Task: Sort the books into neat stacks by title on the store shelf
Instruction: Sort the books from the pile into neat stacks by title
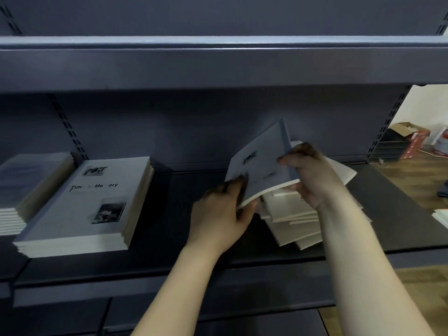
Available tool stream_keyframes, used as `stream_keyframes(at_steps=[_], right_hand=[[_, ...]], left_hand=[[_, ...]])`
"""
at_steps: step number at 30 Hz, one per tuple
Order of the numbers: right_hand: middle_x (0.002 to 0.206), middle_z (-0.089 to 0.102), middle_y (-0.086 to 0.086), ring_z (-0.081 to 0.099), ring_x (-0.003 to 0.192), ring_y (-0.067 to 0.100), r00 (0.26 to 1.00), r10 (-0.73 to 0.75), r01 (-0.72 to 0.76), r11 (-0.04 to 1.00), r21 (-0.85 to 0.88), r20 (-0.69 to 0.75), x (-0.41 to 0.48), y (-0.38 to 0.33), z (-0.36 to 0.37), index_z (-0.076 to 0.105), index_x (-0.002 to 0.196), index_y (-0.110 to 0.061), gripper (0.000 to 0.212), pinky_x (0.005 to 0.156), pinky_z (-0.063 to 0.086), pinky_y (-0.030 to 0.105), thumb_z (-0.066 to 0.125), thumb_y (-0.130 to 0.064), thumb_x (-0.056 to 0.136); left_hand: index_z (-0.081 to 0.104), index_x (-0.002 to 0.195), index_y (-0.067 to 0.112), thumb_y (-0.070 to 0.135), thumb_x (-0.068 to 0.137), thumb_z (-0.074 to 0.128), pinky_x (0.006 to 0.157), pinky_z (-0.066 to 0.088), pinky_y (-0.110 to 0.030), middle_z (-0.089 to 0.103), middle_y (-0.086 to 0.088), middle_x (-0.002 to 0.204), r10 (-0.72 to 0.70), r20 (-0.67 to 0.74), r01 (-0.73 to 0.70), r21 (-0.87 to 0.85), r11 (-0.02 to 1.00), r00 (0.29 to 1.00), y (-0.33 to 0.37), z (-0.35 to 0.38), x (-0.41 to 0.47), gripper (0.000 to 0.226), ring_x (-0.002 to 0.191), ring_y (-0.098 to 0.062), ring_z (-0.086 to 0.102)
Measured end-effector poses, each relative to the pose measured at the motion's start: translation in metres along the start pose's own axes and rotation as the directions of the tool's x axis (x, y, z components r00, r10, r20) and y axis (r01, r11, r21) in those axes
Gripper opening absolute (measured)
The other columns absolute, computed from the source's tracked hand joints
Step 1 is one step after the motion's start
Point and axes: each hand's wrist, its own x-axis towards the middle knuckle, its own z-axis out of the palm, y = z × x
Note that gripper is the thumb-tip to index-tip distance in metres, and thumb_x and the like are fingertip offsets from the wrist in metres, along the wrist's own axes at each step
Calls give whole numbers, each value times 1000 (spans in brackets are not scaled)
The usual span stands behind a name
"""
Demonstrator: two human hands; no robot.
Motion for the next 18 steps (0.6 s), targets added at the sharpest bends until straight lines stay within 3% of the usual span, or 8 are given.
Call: stream_keyframes(at_steps=[3,6,8,9,11,14,16,18], right_hand=[[102,61,16,63,92,34,999,3,-3,1000,0,40,-5,12,27,51,87,-19,23,70,53,41,67,-4,80],[103,59,11,63,89,26,991,-8,4,999,34,132,-8,17,42,51,98,-19,18,63,52,33,65,-14,87],[101,64,10,67,83,24,970,8,-29,996,85,242,-11,20,49,53,108,-15,19,60,54,33,58,-25,94],[98,67,11,69,78,24,961,14,-37,996,80,275,-12,22,51,54,109,-14,22,61,55,33,55,-31,96],[98,69,11,68,75,21,975,5,14,997,-82,222,-11,33,55,58,103,-14,24,65,55,33,54,-37,96],[98,65,2,65,86,18,995,-51,86,897,-433,90,-8,59,51,59,100,-19,25,79,56,39,61,-42,89],[102,67,-3,65,94,18,994,28,19,914,-406,109,-12,73,51,58,103,-22,29,87,55,46,66,-44,86],[102,72,0,69,95,21,968,148,-106,973,-204,203,-18,83,57,62,108,-18,28,86,56,47,64,-39,89]], left_hand=[[21,145,31,42,98,37,64,46,-29,64,1,102,-90,-1,90,-15,996,996,-6,0,-2,52,83,-18,62],[17,148,30,34,98,41,72,52,-33,64,0,106,-133,-53,125,-131,984,990,-17,3,-11,56,86,-17,63],[31,145,26,30,97,43,71,54,-31,66,2,100,-189,-135,146,-278,949,973,-22,6,-18,50,82,-13,64],[42,139,22,30,97,44,67,54,-26,66,5,91,-251,-175,172,-373,912,952,-24,7,-20,42,76,-8,64],[62,116,17,31,96,46,61,51,-16,66,12,79,-421,-185,222,-630,744,888,-24,7,-26,29,71,1,63],[64,100,25,30,94,50,64,46,-7,67,18,81,-558,-168,179,-838,515,813,-20,-2,-31,16,80,10,62],[59,103,34,31,93,49,69,45,-6,68,24,89,-598,-169,128,-898,421,784,-19,-7,-34,14,90,12,60],[57,102,39,31,92,50,75,47,-7,66,30,98,-635,-159,78,-941,329,756,-19,-10,-37,15,97,10,60]])
